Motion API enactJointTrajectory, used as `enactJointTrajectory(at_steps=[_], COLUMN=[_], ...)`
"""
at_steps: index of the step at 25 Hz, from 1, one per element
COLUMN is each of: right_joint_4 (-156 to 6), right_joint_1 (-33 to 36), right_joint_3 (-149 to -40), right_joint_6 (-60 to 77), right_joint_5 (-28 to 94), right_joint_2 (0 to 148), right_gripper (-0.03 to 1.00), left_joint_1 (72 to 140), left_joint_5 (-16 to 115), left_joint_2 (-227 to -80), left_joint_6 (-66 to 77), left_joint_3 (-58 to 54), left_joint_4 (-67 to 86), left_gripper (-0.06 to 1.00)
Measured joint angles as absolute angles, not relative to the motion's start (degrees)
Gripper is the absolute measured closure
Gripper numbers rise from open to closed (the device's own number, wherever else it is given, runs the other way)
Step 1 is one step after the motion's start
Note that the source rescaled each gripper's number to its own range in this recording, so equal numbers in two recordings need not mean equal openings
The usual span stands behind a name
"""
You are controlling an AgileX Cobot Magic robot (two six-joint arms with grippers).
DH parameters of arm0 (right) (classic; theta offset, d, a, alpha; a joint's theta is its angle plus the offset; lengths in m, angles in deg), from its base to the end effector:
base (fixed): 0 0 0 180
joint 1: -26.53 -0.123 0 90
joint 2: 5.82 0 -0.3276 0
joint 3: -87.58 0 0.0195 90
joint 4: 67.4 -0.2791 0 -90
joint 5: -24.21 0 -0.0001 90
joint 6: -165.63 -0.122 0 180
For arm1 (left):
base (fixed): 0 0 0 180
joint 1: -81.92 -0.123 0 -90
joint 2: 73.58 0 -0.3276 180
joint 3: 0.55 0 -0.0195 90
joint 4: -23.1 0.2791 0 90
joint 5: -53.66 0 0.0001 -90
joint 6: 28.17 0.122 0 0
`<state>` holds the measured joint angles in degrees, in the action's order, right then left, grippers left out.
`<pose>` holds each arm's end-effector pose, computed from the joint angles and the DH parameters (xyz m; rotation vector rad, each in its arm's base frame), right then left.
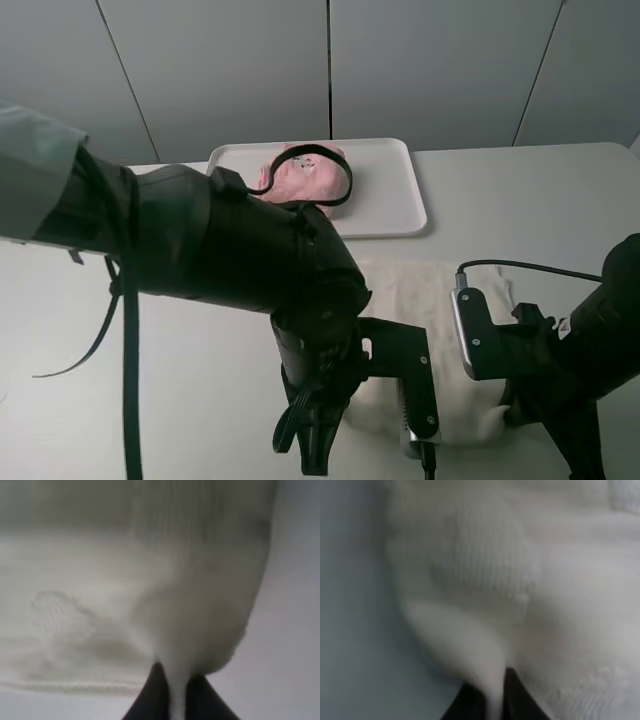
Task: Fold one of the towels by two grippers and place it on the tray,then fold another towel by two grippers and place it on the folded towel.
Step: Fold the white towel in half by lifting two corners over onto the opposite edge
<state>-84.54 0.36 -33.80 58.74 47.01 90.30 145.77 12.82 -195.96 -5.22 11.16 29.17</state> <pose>0.1542 0.0913 0.0836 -2.0336 2.2743 0.1443 0.1841 -0.3558 0.0983 2.1672 2.1216 0.0566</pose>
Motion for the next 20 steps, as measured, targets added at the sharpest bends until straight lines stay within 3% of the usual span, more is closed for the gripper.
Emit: enactJointTrajectory(at_steps=[11, 20], right_joint_4=[-84.6, -81.3], right_joint_1=[0.4, 0.4], right_joint_3=[-33.5, -33.5], right_joint_6=[38.0, 19.4], right_joint_5=[49.7, 49.3], right_joint_2=[75.6, 73.2], right_gripper=[0.96, 0.96], left_joint_1=[145.8, 145.8], left_joint_5=[15.2, 17.4], left_joint_2=[-191.7, -188.5], left_joint_6=[-14.5, -29.4], left_joint_3=[11.3, 11.3], left_joint_4=[32.0, 39.3], left_gripper=[0.94, 0.94])
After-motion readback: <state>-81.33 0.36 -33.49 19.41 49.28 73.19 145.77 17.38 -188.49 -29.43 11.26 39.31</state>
